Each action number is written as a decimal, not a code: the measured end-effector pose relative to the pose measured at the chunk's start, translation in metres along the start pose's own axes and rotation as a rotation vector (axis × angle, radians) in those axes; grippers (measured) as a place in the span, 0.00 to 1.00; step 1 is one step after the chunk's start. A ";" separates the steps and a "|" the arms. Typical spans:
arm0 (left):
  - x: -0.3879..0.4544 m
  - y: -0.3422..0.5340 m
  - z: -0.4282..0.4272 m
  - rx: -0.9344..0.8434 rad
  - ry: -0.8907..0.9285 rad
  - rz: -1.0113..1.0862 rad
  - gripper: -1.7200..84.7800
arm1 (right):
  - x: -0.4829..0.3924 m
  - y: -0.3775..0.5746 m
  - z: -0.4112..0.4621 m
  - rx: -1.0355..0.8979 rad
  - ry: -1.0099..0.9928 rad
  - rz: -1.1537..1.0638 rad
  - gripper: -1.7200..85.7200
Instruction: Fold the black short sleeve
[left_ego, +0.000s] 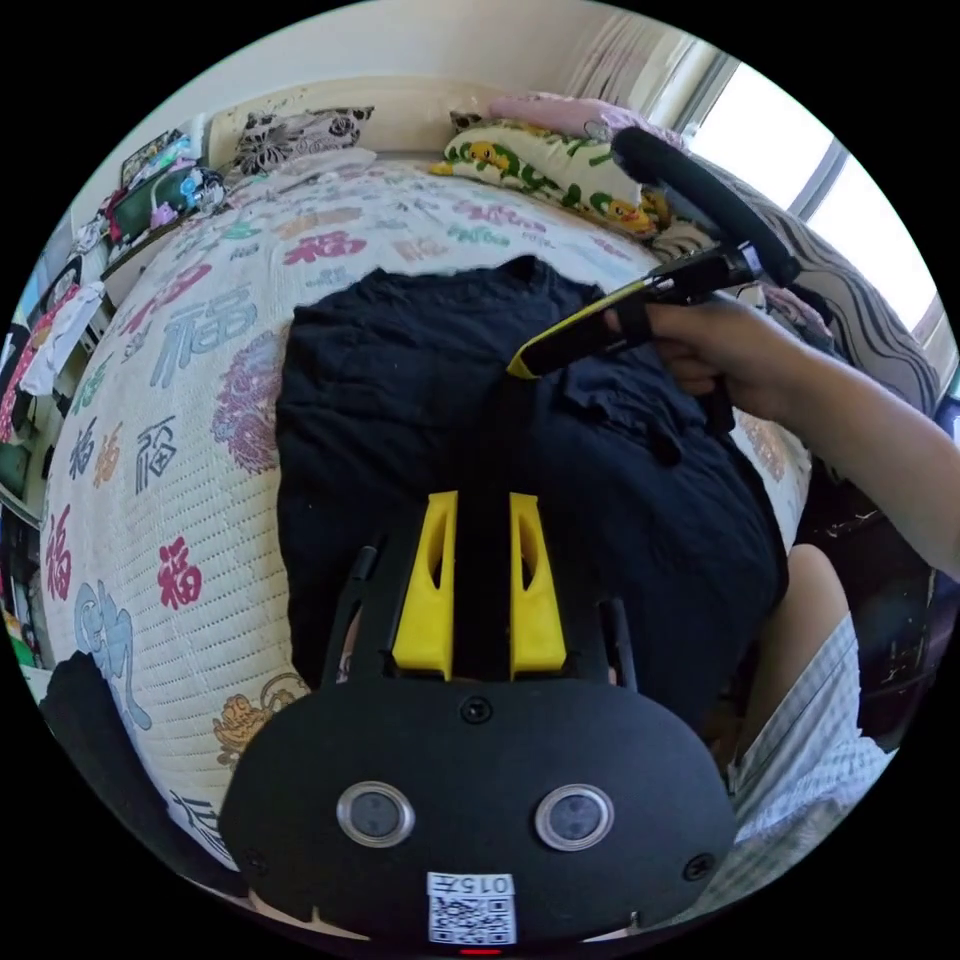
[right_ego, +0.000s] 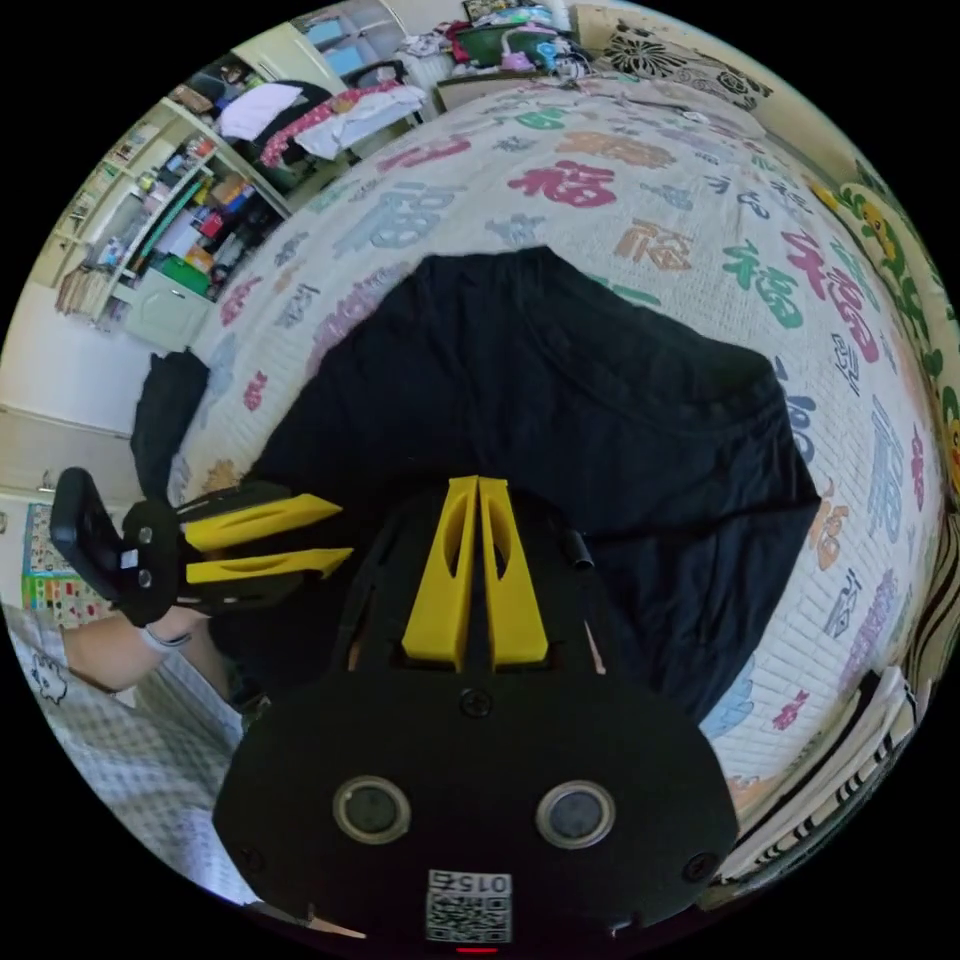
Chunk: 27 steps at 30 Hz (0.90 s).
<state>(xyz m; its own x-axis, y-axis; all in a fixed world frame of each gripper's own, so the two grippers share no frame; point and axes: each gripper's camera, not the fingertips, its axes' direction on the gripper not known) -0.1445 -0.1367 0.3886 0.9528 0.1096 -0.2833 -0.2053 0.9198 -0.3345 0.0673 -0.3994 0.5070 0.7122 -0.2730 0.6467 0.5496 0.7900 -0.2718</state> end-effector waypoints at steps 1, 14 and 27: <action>0.002 -0.002 0.000 0.006 -0.012 0.016 0.11 | 0.002 0.002 -0.001 0.017 -0.013 0.003 0.01; -0.077 -0.186 -0.022 0.043 -0.059 0.031 0.17 | 0.135 0.023 -0.113 0.196 0.116 0.195 0.09; -0.066 -0.228 0.036 -0.266 -0.051 0.249 0.04 | 0.130 0.024 -0.110 -0.027 0.071 0.049 0.02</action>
<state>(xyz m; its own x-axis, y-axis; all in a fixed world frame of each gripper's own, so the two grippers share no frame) -0.1522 -0.3402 0.5160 0.8748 0.3424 -0.3428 -0.4770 0.7330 -0.4850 0.2210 -0.4767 0.5066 0.7672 -0.2739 0.5800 0.5246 0.7882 -0.3217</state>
